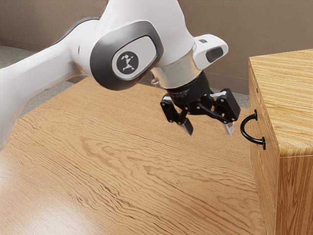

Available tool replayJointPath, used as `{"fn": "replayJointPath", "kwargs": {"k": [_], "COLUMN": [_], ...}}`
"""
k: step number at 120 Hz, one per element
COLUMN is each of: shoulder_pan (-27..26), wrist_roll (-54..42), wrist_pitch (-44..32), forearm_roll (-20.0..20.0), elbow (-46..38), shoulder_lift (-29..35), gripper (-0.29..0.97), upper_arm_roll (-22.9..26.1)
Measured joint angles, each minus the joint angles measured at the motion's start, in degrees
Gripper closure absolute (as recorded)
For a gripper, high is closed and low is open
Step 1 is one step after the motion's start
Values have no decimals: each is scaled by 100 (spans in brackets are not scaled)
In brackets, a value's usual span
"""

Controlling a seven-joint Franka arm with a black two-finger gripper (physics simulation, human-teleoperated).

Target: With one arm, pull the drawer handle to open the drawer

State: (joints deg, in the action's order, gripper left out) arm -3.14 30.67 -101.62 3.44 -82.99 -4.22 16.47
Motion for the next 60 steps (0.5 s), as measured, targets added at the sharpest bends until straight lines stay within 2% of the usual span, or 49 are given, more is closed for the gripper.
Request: {"fn": "replayJointPath", "kwargs": {"k": [19,40,60], "shoulder_pan": [-329,-114,-196], "wrist_roll": [77,142,215], "wrist_pitch": [-18,-90,-348], "forearm_roll": [-6,-3,86], "elbow": [51,49,39], "shoulder_lift": [-15,-26,-38], "gripper": [0,0,0], "upper_arm_roll": [-81,-160,-158]}}
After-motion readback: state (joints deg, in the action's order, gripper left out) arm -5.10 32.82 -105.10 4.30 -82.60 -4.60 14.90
